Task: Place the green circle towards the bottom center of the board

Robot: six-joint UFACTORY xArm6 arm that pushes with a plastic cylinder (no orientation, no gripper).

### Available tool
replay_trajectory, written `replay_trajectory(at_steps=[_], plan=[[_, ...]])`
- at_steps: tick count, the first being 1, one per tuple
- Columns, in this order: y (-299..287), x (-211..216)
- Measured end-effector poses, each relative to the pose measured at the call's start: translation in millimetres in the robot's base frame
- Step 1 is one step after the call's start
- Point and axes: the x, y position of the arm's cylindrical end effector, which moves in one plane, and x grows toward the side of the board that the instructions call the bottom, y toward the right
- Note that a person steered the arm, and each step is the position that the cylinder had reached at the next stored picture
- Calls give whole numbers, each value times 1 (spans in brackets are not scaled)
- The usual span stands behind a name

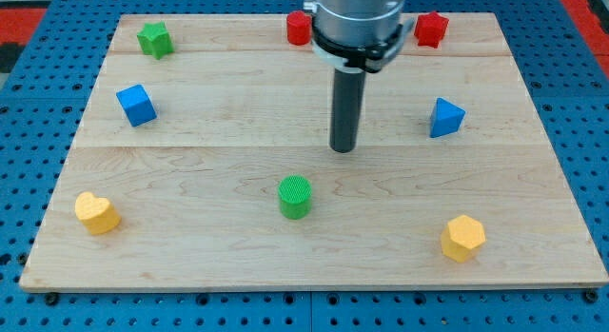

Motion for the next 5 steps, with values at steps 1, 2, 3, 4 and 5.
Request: replay_trajectory(at_steps=[1, 2, 3, 4, 5], plan=[[-2, 17], [-1, 39], [-1, 39], [-1, 39], [-2, 44]])
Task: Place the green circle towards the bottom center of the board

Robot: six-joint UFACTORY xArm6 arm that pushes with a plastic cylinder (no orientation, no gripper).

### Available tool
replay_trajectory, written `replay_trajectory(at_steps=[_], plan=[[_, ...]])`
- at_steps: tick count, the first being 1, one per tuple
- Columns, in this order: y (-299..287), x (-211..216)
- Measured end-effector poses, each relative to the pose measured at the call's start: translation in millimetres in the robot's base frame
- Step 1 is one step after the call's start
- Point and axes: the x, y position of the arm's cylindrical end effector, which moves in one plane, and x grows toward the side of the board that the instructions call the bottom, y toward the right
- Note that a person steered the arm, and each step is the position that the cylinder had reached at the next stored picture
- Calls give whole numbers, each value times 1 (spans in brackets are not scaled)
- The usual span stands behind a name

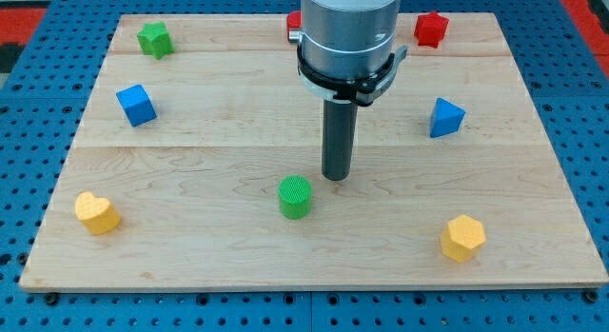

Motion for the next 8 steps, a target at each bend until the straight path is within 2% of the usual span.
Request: replay_trajectory(at_steps=[1, 2, 3, 4, 5, 6, 7, 8], plan=[[-25, -10], [-57, 24], [-45, 50], [-18, 29], [51, 41], [34, 68], [-49, 56], [-63, 55]])
